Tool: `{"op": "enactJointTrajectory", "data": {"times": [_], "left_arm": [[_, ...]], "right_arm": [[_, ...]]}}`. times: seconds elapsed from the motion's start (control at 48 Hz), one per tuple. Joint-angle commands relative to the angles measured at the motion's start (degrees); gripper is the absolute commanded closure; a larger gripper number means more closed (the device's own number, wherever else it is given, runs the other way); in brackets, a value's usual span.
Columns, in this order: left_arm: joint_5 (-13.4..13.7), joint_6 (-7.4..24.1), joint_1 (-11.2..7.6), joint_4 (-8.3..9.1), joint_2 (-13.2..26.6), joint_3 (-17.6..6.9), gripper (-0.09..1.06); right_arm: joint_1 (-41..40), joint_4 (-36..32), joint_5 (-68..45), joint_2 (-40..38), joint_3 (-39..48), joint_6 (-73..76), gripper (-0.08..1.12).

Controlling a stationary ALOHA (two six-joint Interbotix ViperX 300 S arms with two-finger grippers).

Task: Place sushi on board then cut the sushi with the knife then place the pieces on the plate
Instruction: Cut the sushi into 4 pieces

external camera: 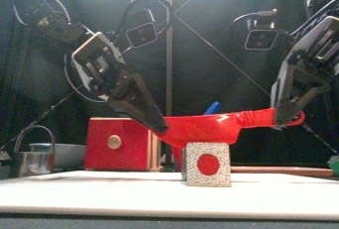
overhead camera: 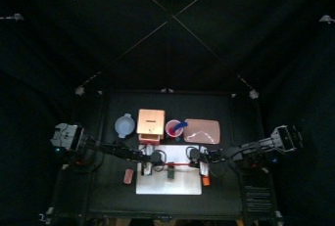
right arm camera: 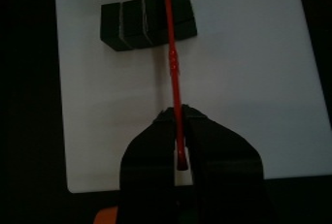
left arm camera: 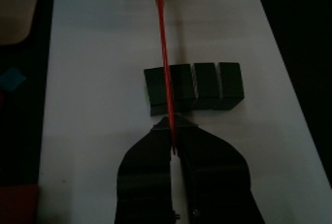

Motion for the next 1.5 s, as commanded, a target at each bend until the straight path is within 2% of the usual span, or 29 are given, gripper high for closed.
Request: {"op": "enactJointTrajectory", "data": {"times": [0.021,0.229,0.917,1.146,1.333,1.5], "left_arm": [[0.2,0.1,-0.53,0.18,-1.8,-1.0,0.65],[0.2,0.0,-1.23,0.18,-2.1,-1.0,0.65],[0.1,0.1,-0.88,0.18,1.0,-0.7,0.65],[0.3,0.2,-0.7,0.18,3.9,-0.7,0.65],[1.9,0.2,-0.44,1.14,5.0,-1.1,0.65],[2.1,0.3,2.11,3.08,4.0,-1.1,0.65]], "right_arm": [[0.1,-1.0,0.5,-1.2,-1.2,0.1,0.74],[0.0,-3.0,0.8,-1.1,-1.1,0.1,0.74],[-1.6,-5.0,0.8,1.5,-1.2,0.1,0.74],[-1.8,-5.0,0.6,6.0,-1.3,0.2,0.74],[-2.3,-5.0,0.4,8.3,-2.0,-0.2,0.74],[-4.7,-7.1,0.7,7.6,-2.6,-0.4,0.74]]}}
